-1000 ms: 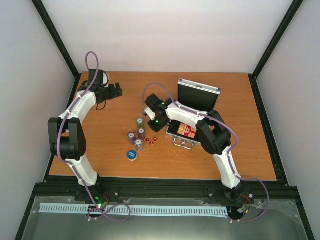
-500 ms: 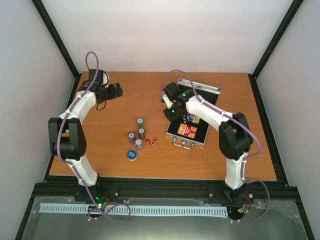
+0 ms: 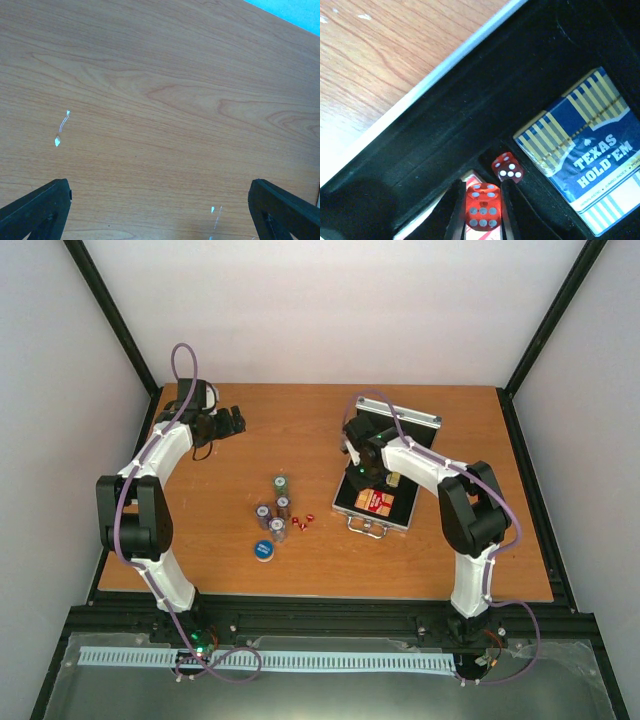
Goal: Pack up texas hold em set
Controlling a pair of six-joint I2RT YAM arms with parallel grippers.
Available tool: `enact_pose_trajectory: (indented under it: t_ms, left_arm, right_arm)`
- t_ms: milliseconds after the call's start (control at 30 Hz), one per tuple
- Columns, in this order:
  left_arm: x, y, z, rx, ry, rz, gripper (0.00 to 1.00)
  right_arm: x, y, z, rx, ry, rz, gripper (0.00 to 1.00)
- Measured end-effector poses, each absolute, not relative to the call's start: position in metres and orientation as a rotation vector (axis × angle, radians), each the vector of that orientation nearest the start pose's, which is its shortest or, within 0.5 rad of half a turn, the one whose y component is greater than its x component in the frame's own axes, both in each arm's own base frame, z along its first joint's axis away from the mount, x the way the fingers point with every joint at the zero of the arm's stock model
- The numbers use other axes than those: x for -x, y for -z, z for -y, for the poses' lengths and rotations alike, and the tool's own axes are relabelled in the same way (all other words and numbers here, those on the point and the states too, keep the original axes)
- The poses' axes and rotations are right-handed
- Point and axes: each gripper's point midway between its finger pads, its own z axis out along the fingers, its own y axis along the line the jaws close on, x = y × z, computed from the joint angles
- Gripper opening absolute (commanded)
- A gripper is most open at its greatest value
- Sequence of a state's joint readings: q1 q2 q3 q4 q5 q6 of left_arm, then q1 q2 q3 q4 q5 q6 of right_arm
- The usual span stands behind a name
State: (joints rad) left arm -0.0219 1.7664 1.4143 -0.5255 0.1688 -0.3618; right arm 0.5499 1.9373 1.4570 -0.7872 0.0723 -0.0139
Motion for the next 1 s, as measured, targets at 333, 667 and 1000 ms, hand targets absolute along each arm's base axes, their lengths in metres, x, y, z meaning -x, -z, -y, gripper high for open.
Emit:
enact_pose_trajectory:
  t_ms: [333,667,1000]
  left_arm:
    - [-0.477,-0.157,0.039,0.343,0.375,-2.444,1.00]
    - [-0.476,-0.155,0.039,0.345,0.375,-2.448,1.00]
    - [-0.475,-0.154,0.039,0.346,0.374,-2.450,1.00]
  right_arm:
    - [-0.373,-0.044,-0.187,0.713,0.052,-2.768,0.10]
    - [-0.378,-0.040,-0.173,0.670,0.089,-2.772,0.26]
    - [-0.382,-0.051,-0.175,0.665,0.062,-2.739,0.51]
